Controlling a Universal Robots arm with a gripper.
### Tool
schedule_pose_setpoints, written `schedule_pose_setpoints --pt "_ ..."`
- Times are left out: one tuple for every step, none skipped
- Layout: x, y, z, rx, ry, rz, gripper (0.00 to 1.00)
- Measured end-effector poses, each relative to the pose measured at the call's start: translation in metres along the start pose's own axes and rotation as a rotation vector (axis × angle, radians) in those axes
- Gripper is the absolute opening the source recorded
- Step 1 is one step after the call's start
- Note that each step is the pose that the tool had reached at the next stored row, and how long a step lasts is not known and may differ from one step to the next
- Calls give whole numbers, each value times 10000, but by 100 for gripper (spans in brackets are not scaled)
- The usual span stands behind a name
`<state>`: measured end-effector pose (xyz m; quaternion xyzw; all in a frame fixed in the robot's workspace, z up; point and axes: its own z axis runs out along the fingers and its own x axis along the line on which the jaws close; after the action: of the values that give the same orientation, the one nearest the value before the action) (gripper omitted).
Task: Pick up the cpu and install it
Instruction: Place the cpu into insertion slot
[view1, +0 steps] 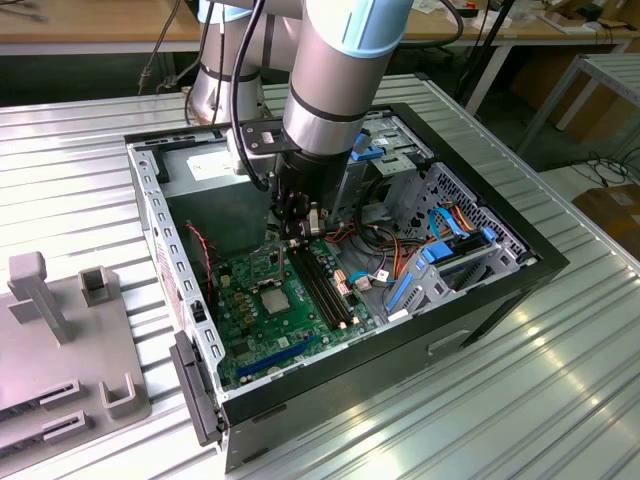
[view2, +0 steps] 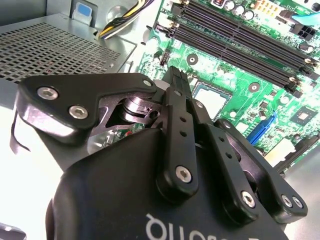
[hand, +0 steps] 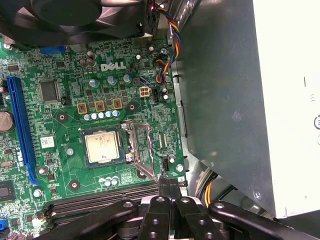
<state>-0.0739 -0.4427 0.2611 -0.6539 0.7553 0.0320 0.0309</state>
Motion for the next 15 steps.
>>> schedule_pose_setpoints --pt "0 0 -2 -1 1 0 11" --pt "0 0 -2 0 1 0 11" --pt "0 0 -5 -1 1 0 11" --pt "0 0 -6 -1 1 0 11" --pt "0 0 -10 -1 1 0 11" --pt "0 0 -13 -1 0 0 11" --pt "1 0 -14 -1 2 0 11" --pt "2 0 -15 -1 4 1 11" --pt "4 -1 -15 -2 4 -1 11" --pt "6 -1 -14 -1 2 0 11" --pt "7 -1 -14 -1 2 0 11" --pt "9 -1 -14 -1 2 0 11" --pt "11 -1 -15 -1 2 0 11" --pt "13 -2 -14 -1 1 0 11" --pt "14 -2 -15 -1 1 0 11"
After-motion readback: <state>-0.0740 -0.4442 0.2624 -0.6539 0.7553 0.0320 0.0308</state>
